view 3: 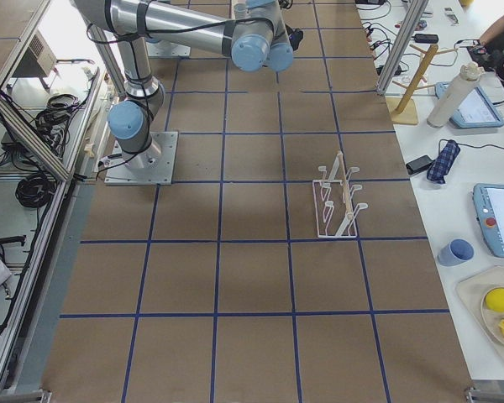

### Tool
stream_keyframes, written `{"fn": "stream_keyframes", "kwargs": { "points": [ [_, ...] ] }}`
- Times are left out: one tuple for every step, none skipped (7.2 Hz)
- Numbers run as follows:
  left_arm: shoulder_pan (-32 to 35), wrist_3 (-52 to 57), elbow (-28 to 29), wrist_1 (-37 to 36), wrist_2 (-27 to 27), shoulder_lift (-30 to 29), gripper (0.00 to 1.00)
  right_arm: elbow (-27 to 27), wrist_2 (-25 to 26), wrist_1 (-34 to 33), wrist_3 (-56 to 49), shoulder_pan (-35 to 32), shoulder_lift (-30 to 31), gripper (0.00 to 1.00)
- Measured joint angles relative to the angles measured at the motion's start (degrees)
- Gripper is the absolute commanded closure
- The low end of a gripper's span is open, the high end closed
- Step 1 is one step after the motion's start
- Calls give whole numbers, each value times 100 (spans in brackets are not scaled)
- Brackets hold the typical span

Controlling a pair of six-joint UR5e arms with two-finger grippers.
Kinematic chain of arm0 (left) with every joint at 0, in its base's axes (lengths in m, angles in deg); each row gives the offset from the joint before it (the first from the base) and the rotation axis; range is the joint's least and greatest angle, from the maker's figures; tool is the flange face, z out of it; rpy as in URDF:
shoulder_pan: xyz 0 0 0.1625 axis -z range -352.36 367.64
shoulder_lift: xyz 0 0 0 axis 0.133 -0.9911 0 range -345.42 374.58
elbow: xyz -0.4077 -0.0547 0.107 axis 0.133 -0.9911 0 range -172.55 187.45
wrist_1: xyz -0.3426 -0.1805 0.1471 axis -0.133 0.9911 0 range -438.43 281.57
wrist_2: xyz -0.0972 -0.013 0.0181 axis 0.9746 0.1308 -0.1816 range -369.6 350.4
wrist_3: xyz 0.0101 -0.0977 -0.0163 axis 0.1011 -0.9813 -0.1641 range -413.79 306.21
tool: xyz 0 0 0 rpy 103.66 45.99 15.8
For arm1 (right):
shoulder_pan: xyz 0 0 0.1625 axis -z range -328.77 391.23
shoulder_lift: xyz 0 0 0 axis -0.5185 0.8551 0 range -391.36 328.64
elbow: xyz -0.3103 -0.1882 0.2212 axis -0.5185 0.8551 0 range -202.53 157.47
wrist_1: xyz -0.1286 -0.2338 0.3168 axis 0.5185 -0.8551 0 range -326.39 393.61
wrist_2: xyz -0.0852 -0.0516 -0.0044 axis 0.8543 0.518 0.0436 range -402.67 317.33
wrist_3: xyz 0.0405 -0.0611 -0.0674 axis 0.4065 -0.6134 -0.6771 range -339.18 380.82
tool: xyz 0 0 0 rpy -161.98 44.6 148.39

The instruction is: Transfer IKEA cup to right arm and place on rack

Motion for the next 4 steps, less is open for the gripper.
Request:
{"fn": "stream_keyframes", "kwargs": {
  "points": [
    [0,-2,2,-1,-1,0,100,11,-51,-1,49,6,-2,37],
    [-1,-2,5,-4,4,0,100,19,-71,1,90,15,-3,39],
    [0,-5,7,-3,-2,2,100,25,-76,6,108,24,-3,42],
    [1,-35,7,-3,-4,6,26,30,-75,5,114,35,-6,44]
  ]
}}
